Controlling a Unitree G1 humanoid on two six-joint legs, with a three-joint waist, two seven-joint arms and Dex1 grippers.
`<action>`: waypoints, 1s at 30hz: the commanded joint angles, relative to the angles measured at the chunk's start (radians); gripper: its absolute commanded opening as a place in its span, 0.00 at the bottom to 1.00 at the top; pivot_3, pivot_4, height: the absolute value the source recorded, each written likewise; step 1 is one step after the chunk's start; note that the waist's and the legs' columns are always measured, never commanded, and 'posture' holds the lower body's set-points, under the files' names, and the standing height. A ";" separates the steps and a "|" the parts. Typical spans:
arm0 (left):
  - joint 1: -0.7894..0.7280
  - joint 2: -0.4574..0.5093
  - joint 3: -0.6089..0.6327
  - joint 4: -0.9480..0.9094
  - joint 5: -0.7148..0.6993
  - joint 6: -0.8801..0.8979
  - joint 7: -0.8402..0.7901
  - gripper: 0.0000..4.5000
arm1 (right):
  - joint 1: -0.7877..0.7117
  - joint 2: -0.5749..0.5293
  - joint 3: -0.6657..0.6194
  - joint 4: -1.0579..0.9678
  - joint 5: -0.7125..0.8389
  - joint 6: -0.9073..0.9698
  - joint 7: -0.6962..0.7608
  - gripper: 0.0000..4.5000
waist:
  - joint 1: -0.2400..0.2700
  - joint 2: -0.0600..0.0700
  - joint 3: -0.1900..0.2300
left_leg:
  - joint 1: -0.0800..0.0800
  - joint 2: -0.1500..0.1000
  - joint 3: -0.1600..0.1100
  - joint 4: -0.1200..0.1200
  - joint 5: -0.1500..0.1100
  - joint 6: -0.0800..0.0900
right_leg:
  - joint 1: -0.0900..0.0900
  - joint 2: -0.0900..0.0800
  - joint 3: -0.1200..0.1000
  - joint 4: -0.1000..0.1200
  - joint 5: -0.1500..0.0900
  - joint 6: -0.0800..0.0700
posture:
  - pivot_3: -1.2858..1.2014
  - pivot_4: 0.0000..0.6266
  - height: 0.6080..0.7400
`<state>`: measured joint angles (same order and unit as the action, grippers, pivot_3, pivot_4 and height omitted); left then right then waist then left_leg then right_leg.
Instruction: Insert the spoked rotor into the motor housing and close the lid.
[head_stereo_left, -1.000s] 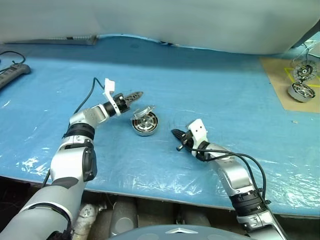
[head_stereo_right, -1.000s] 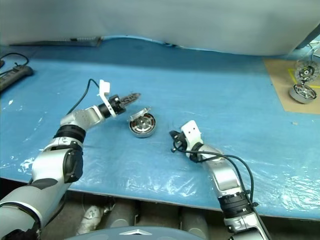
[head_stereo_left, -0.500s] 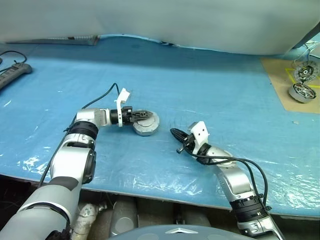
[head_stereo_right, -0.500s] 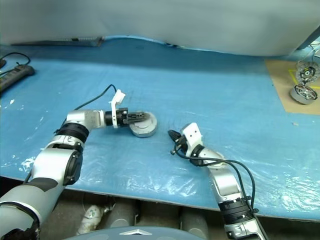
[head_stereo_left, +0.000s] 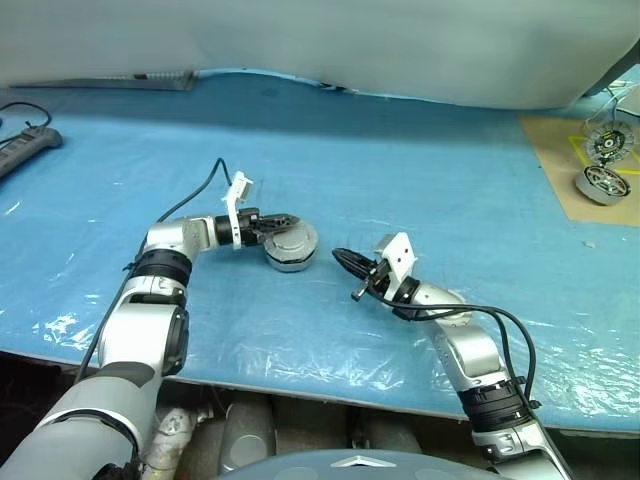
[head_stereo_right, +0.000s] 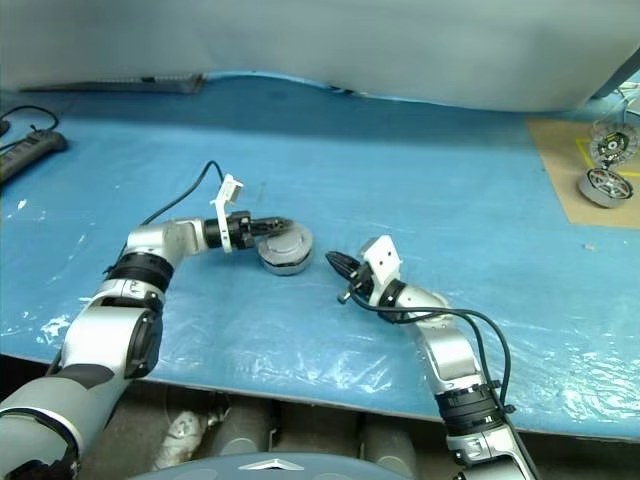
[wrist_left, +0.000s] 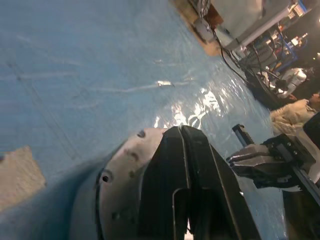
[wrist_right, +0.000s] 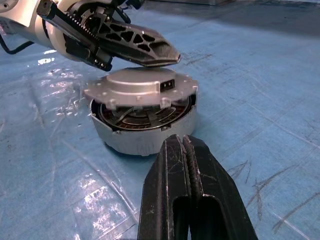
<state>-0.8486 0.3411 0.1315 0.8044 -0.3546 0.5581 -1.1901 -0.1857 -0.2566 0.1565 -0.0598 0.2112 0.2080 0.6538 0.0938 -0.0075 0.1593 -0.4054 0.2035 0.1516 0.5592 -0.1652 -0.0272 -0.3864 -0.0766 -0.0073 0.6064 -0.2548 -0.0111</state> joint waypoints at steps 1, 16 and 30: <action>0.110 -0.011 0.064 -0.229 -0.034 -0.143 0.085 0.01 | -0.036 -0.008 -0.027 -0.026 0.022 0.012 -0.002 0.00 | 0.000 0.000 0.000 | -0.001 0.000 0.000 0.000 0.000 0.000 | 0.000 0.000 -0.001 0.000 0.000 0.000 | 0.52 0.24 1.00; 0.736 -0.111 -0.015 -0.872 0.041 -0.415 0.426 0.00 | -0.275 -0.029 -0.016 0.086 0.070 0.140 0.131 0.04 | -0.005 0.003 0.002 | 0.000 0.001 0.001 0.000 0.000 0.000 | -0.001 0.001 0.001 0.001 0.000 0.000 | 0.52 0.24 1.00; 0.748 0.014 0.010 -0.804 0.025 -0.468 0.428 0.00 | -0.463 0.013 0.097 0.302 -0.029 0.078 0.240 0.80 | -0.026 0.003 0.002 | 0.000 0.001 0.001 0.002 0.000 0.000 | -0.001 0.002 0.001 0.002 0.001 0.002 | 0.52 0.24 1.00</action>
<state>-0.0995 0.3431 0.1268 -0.0086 -0.3300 0.1316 -0.7468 -0.6219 -0.2534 0.2465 0.2400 0.1863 0.2987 0.8908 0.0678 -0.0046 0.1610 -0.4051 0.2047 0.1530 0.5613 -0.1653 -0.0275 -0.3878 -0.0750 -0.0059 0.6087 -0.2529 -0.0075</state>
